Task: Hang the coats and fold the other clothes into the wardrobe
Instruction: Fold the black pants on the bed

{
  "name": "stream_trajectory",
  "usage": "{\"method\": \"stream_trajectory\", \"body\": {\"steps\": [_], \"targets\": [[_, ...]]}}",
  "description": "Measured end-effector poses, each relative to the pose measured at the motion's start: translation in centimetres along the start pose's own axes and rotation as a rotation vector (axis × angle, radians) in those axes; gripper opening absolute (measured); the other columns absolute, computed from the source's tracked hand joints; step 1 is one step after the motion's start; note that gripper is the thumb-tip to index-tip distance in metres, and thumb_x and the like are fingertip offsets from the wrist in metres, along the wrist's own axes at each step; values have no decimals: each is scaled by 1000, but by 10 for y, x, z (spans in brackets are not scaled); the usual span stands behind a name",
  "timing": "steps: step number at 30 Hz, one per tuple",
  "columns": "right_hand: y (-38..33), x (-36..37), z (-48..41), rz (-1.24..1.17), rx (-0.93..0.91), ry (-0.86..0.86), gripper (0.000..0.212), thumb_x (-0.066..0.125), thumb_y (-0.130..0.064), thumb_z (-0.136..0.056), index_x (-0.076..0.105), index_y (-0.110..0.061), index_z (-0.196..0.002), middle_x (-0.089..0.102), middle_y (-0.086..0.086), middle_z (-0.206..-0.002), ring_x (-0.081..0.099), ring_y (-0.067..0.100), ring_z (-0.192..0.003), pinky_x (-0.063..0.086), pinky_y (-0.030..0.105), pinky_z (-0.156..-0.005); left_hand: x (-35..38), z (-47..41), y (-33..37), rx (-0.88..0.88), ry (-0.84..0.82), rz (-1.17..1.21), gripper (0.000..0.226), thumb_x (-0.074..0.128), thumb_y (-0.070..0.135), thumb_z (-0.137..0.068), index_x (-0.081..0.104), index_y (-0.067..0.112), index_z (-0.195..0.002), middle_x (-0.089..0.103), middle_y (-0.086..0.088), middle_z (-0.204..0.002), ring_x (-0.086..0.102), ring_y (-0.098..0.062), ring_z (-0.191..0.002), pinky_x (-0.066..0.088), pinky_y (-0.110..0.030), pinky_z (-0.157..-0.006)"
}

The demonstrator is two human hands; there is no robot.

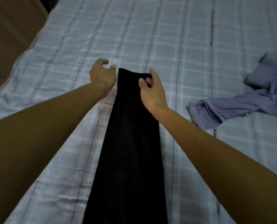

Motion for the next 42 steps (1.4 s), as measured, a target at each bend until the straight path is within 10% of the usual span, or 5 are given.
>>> {"method": "stream_trajectory", "body": {"steps": [5,14,24,33,42], "targets": [[42,-31,14,429,-153,106,51,51,-13,-91,38,-17,-140,51,4,-134,47,19,-123,39,32,-102,11,76,-49,71,-134,-229,44,57,27,-92,46,11,-131,61,-11,-111,58,-25,-104,40,-25,-86],[90,-13,97,707,-275,63,54,57,-22,-90,40,-12,-140,40,18,-140,48,33,-120,42,44,-103,27,235,-140,-412,-626,-96,27,57,21,-91,47,11,-114,63,-11,-88,59,-17,-60,49,-28,-51],[102,-7,182,821,-261,33,52,58,-22,-91,42,-11,-139,33,22,-147,38,34,-132,34,47,-109,6,305,-154,-37,-840,-656,41,58,41,-88,51,8,-112,59,-9,-111,58,-24,-98,51,-38,-83],[140,1,213,1223,-52,-227,67,33,-54,-96,9,-24,-152,1,11,-159,1,32,-146,17,47,-115,-98,300,-184,-24,-227,-216,31,49,21,-96,45,11,-66,50,-1,-56,47,-11,-52,32,-23,-49],[125,20,204,1297,-143,-154,66,30,-53,-97,10,-21,-151,2,16,-158,-3,32,-146,3,48,-118,-82,296,-195,-279,-426,51,24,52,39,-93,56,16,-96,63,2,-86,61,-13,-81,45,-23,-69]]}}
Point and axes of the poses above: each hand's wrist, its own z-axis away from the middle knuckle, its own x-axis out of the palm, y = z × x, the point moved 8 cm from there along -z, towards the middle knuckle
